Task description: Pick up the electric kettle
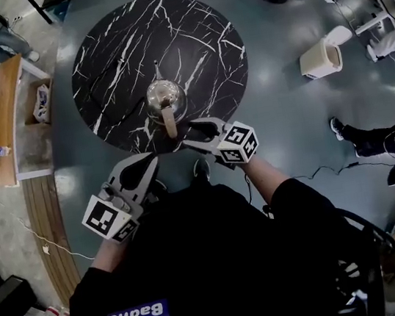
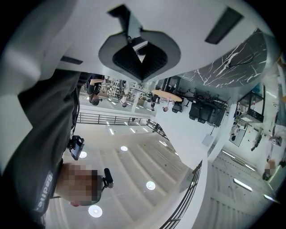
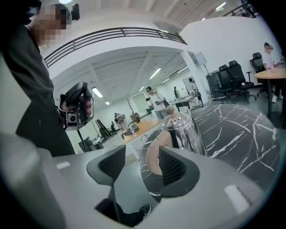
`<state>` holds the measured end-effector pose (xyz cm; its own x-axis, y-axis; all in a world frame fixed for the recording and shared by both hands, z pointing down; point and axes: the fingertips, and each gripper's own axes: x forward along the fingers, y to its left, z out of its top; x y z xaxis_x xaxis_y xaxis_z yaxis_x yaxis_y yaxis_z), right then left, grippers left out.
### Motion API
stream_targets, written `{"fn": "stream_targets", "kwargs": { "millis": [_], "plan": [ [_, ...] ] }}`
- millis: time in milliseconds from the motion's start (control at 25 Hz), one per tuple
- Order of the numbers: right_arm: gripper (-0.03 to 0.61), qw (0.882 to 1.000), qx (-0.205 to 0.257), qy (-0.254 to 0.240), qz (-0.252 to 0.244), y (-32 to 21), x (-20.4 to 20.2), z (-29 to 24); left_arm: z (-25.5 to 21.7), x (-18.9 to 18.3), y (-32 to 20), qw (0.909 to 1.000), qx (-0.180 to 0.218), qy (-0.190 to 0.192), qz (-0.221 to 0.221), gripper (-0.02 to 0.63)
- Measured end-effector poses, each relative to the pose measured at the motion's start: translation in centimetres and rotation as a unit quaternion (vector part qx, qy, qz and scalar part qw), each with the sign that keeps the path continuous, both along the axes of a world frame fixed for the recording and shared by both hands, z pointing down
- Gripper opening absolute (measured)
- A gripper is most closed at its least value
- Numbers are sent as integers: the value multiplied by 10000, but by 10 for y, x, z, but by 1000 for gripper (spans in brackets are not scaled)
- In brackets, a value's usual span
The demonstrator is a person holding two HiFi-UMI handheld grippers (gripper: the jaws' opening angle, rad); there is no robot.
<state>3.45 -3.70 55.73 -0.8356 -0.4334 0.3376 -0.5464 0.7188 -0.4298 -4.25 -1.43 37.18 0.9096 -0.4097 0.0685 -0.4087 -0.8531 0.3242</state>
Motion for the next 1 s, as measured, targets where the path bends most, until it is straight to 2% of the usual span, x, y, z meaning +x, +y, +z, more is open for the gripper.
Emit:
{"fn": "stream_targets", "kwargs": {
  "millis": [1000],
  "plan": [
    [258, 9986, -348, -131, -385, -23, -21, 51, 23, -26, 2, 9991, -213, -222, -300, 6]
  ]
}}
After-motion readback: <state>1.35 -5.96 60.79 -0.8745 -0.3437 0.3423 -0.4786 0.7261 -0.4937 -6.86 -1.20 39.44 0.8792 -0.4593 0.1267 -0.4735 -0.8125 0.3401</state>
